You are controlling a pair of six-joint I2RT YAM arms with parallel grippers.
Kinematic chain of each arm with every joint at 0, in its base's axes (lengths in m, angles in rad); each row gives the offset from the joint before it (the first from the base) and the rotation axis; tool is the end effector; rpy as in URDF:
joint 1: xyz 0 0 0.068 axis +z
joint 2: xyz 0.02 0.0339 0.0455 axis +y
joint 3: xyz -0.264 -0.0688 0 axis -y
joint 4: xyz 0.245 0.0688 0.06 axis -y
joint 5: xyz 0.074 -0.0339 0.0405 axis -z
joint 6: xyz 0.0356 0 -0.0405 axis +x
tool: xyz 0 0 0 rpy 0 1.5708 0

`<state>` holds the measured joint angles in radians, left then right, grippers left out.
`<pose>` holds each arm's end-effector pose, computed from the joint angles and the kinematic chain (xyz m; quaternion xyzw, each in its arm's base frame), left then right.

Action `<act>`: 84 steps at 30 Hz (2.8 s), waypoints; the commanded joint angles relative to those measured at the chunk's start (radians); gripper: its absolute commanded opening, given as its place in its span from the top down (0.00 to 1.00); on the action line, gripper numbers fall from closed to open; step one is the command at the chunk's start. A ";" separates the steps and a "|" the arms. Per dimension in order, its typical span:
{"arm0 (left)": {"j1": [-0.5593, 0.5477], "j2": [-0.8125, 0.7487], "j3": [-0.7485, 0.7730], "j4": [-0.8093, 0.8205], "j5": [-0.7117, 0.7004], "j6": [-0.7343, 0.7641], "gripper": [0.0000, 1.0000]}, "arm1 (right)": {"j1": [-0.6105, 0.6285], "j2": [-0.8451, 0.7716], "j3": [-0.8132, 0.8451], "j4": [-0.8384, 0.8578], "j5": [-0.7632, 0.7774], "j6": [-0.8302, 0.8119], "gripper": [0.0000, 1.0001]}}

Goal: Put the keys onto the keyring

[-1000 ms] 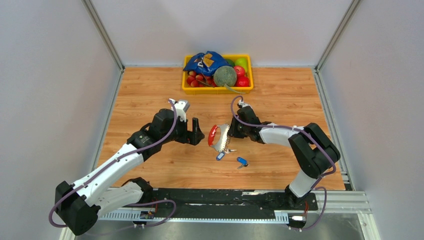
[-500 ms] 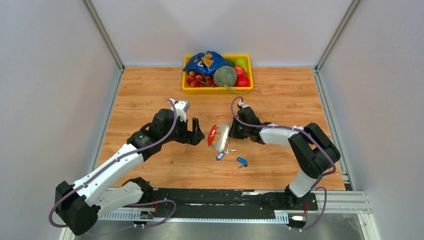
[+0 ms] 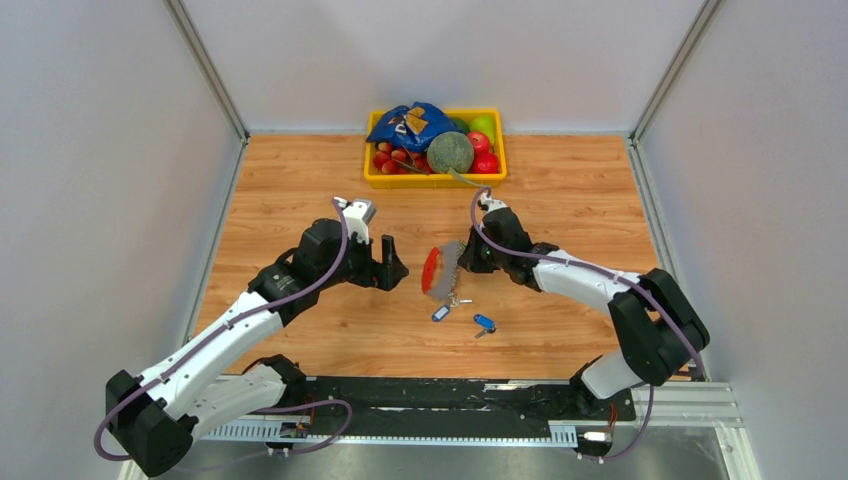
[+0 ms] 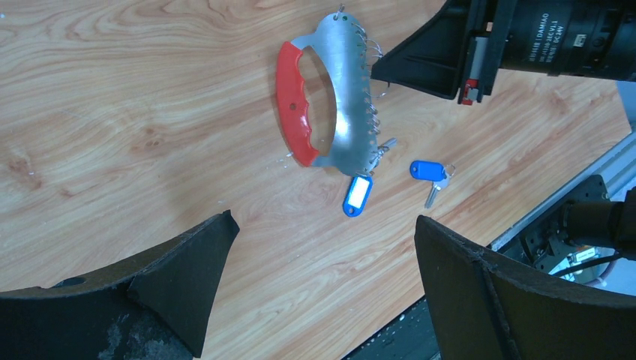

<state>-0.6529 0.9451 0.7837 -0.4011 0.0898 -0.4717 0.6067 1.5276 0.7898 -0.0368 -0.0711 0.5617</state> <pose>0.1644 -0.1298 0.2890 0.1007 0.8692 -0.2905 0.3873 0.2520 0.1780 0.1803 -0.0345 0.9207 0.2410 0.3051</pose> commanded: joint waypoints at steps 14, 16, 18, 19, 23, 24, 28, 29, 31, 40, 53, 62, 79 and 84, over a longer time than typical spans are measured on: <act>0.001 -0.095 0.081 0.067 0.248 -0.021 0.00 | 0.064 -0.305 0.230 -0.332 -0.332 -0.403 1.00; 0.001 -0.104 0.079 0.088 0.285 -0.018 0.00 | 0.067 -0.317 0.261 -0.367 -0.372 -0.417 1.00; 0.001 -0.110 0.077 0.108 0.313 -0.013 0.00 | 0.073 -0.326 0.288 -0.392 -0.414 -0.421 1.00; 0.001 -0.116 0.077 0.109 0.326 -0.011 0.00 | 0.078 -0.330 0.301 -0.402 -0.436 -0.424 1.00; 0.001 -0.141 0.074 0.120 0.343 0.003 0.00 | 0.106 -0.343 0.346 -0.443 -0.491 -0.436 1.00; 0.001 -0.146 0.074 0.123 0.346 0.006 0.00 | 0.112 -0.347 0.357 -0.454 -0.502 -0.437 1.00; 0.001 -0.178 0.068 0.137 0.372 0.010 0.00 | 0.122 -0.369 0.382 -0.471 -0.562 -0.431 1.00; 0.001 -0.189 0.068 0.138 0.374 0.010 0.00 | 0.125 -0.373 0.386 -0.472 -0.579 -0.427 1.00; 0.001 -0.201 0.066 0.137 0.375 0.012 0.00 | 0.132 -0.387 0.397 -0.472 -0.605 -0.422 1.00; 0.001 -0.225 0.031 0.208 0.422 -0.017 0.00 | 0.166 -0.414 0.424 -0.473 -0.670 -0.407 1.00; 0.001 -0.226 -0.030 0.379 0.549 -0.096 0.07 | 0.220 -0.405 0.477 -0.472 -0.685 -0.411 1.00; 0.001 -0.247 -0.029 0.395 0.612 -0.101 0.46 | 0.222 -0.420 0.474 -0.472 -0.689 -0.414 1.00; 0.000 -0.242 -0.027 0.500 0.717 -0.143 1.00 | 0.222 -0.470 0.472 -0.479 -0.684 -0.453 0.82; 0.001 -0.250 0.002 0.495 0.731 -0.147 1.00 | 0.222 -0.510 0.461 -0.507 -0.673 -0.502 0.62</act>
<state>-0.6502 0.7128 0.7490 0.0452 0.7795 -0.6155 0.8291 1.0710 1.2263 -0.5415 -0.7418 0.1135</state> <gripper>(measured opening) 0.040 0.334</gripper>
